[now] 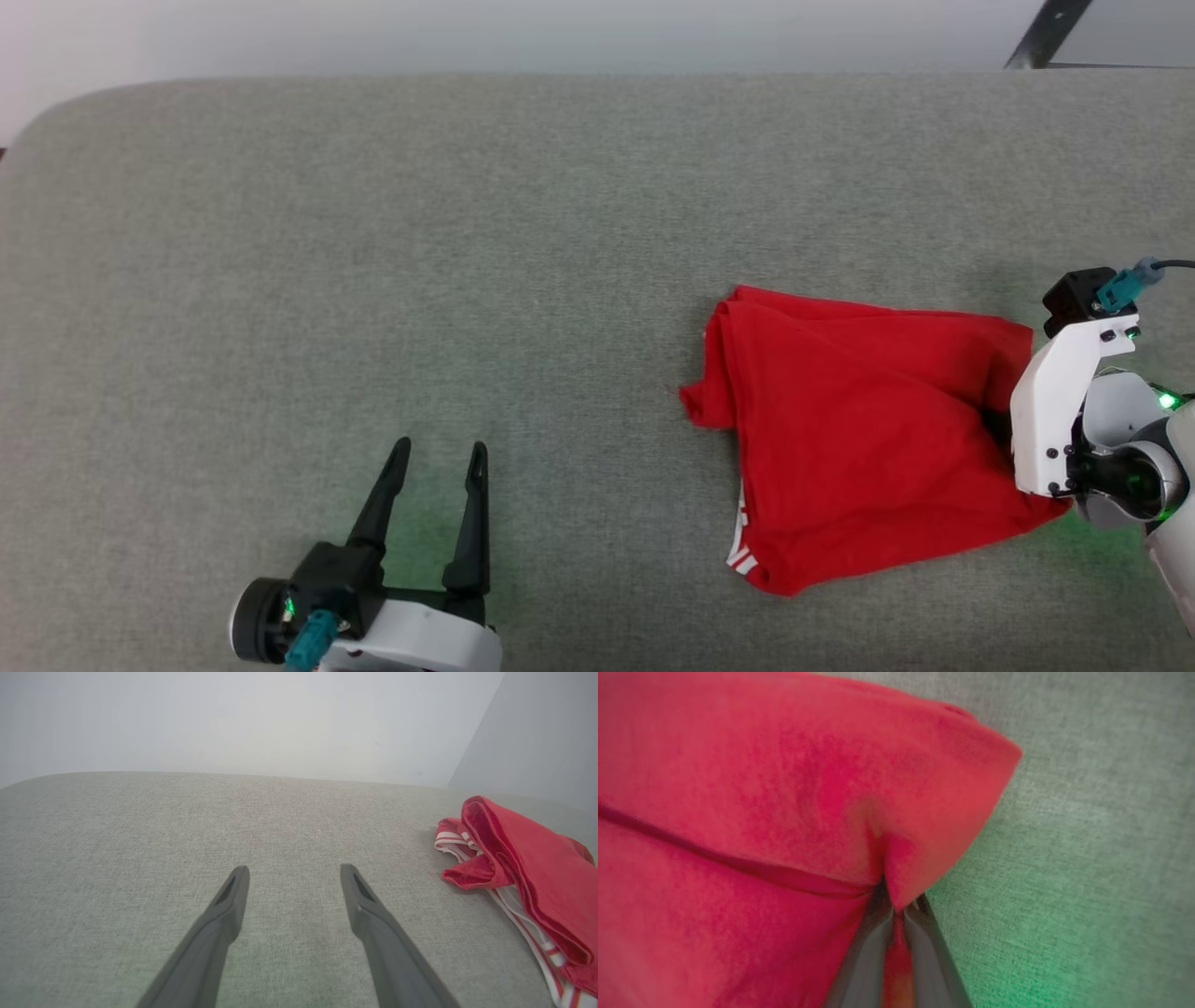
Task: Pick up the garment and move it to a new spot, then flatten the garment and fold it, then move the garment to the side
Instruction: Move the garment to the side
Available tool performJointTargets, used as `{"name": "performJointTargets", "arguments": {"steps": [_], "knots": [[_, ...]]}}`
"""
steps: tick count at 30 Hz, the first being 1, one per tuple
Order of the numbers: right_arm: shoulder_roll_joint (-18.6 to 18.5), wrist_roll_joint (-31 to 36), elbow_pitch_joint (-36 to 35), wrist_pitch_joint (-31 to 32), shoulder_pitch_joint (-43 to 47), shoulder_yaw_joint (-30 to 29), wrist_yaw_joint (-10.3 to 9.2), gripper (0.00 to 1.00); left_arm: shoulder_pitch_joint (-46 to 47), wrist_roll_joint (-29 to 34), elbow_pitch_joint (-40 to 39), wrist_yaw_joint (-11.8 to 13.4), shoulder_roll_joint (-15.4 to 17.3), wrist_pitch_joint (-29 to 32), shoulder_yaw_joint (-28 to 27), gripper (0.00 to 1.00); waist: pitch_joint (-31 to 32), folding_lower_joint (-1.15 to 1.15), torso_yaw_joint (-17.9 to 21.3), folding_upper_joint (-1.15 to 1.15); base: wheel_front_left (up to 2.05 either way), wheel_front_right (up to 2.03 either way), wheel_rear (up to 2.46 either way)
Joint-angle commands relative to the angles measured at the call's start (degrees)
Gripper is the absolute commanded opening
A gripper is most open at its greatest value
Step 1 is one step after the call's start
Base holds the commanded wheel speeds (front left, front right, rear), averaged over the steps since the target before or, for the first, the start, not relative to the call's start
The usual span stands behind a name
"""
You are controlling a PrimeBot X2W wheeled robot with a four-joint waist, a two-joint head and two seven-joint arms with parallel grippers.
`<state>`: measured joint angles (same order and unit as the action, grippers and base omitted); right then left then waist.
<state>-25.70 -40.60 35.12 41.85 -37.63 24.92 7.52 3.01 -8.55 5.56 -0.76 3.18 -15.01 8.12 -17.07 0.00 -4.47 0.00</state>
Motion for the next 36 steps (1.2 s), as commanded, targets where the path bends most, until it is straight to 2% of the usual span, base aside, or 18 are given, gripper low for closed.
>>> {"name": "performJointTargets", "arguments": {"steps": [1,6,11,19,25,30,36], "knots": [[3.71,-0.97,3.05,-0.57,4.0,3.39,-0.07,0.0,0.49,0.68,0.1,-0.31,-0.11,-0.1,-0.19,1.0,0.5,0.0,0.72,0.0,0.0,0.0,0.0],[1.01,-3.57,0.67,-5.8,3.81,1.12,-0.11,0.0,0.42,0.59,-0.32,-0.5,-0.17,-0.1,-0.13,1.0,1.28,0.0,2.43,0.0,0.0,0.0,0.0],[-5.83,-5.94,-3.01,-8.84,5.62,-2.04,-0.28,0.0,1.19,0.81,-0.94,-0.3,-0.19,-0.1,0.03,1.0,1.11,0.0,5.19,0.0,0.0,0.0,0.0],[-12.86,-7.48,-4.65,-12.2,5.63,-8.6,-0.09,0.0,2.55,2.13,-1.68,-0.74,0.6,-0.09,-0.35,1.0,0.2,0.0,8.83,0.0,0.0,0.0,0.0],[-15.79,-5.26,-3.5,-12.92,3.36,-12.2,-0.08,0.0,2.57,2.68,-2.53,-0.89,1.61,-0.09,-0.74,1.0,-0.93,0.0,9.82,0.0,0.0,0.0,0.0],[-17.66,-0.83,-0.4,-14.31,-0.62,-14.63,-0.08,0.0,3.35,3.44,-4.24,-0.67,2.39,-0.1,-0.77,1.0,-2.76,0.0,9.52,0.0,0.0,0.0,0.0],[-17.74,4.37,5.87,-17.36,-6.28,-16.59,-0.09,0.0,3.85,4.43,-6.43,-0.34,3.53,0.14,-0.48,1.0,-5.04,0.0,8.5,0.0,0.0,0.0,0.0]]}}
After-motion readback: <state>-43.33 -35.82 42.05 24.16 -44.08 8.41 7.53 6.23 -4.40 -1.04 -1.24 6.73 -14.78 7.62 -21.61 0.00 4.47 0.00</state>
